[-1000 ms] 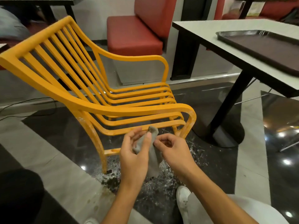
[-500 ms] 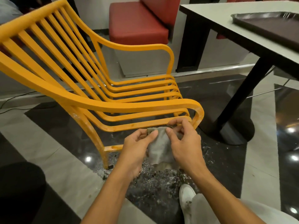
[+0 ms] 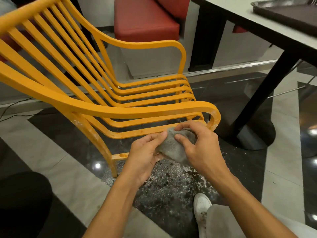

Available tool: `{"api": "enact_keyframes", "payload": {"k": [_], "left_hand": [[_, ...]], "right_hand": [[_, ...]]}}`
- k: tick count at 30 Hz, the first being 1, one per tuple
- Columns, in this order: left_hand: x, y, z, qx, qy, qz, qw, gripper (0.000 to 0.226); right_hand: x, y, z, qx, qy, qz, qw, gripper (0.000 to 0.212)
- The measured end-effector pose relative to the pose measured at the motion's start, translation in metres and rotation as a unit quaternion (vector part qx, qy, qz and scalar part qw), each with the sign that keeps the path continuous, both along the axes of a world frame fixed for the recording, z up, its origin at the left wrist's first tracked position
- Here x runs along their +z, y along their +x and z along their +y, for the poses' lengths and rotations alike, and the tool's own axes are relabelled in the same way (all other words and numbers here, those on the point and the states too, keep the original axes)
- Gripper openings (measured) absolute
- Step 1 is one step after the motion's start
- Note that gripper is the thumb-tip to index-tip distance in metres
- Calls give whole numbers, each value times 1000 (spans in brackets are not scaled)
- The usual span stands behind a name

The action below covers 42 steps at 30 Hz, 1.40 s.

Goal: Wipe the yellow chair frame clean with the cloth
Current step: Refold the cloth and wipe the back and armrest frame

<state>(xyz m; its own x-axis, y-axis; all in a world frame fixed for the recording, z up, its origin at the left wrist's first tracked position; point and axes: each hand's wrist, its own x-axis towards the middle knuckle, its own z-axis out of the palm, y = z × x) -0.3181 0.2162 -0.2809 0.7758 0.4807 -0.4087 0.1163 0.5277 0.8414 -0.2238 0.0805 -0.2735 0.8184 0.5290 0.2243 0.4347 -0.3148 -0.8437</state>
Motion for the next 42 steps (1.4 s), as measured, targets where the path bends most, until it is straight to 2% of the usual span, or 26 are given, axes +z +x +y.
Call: {"api": "enact_keyframes", "payload": {"k": [4, 6, 8, 11, 15, 17, 18, 19, 21, 23, 26, 29, 33, 37, 42], "left_hand": [[-2, 2, -1, -2, -9, -7, 1000, 16], [-1, 4, -3, 3, -40, -19, 999, 29], [0, 5, -5, 6, -67, -29, 997, 31], [0, 7, -2, 11, -73, -40, 997, 37], [0, 11, -2, 20, -8, -27, 999, 20], [1, 11, -1, 42, 105, -23, 993, 13], [1, 10, 1, 62, 206, -19, 976, 11], [0, 8, 6, 86, 333, -16, 939, 10], [-2, 3, 19, 115, 542, -30, 832, 12], [-3, 1, 30, 132, 630, -34, 765, 16], [-5, 0, 44, 165, 679, -19, 716, 24], [-9, 1, 54, 171, 701, 22, 692, 29], [-12, 5, 64, 177, 696, 46, 695, 27], [-13, 6, 67, 176, 692, 38, 699, 25], [-12, 6, 67, 173, 697, 37, 695, 25]], "right_hand": [[-10, -2, 1, -2, -22, -51, 998, 15], [-14, -8, 4, 2, -19, -43, 999, 23], [-15, -14, 7, 9, 3, -36, 999, 32], [-17, -16, 11, -10, 34, -38, 999, 24], [-25, -19, 20, -77, 15, -67, 995, 15], [-29, -21, 26, -102, 20, -67, 992, 13], [-30, -21, 30, -113, 29, -63, 991, 13], [-31, -21, 33, -122, 40, -58, 990, 15], [-31, -21, 40, -132, 69, -45, 988, 20], [-31, -20, 50, -140, 89, -60, 984, 19], [-36, -16, 68, -155, 111, -106, 976, 12], [-43, -10, 86, -157, 130, -123, 971, 11], [-49, -14, 105, -164, 156, -145, 963, 10], [-56, -18, 115, -110, 137, -175, 969, 10], [-57, -3, 98, -225, 205, -139, 942, 9]]}}
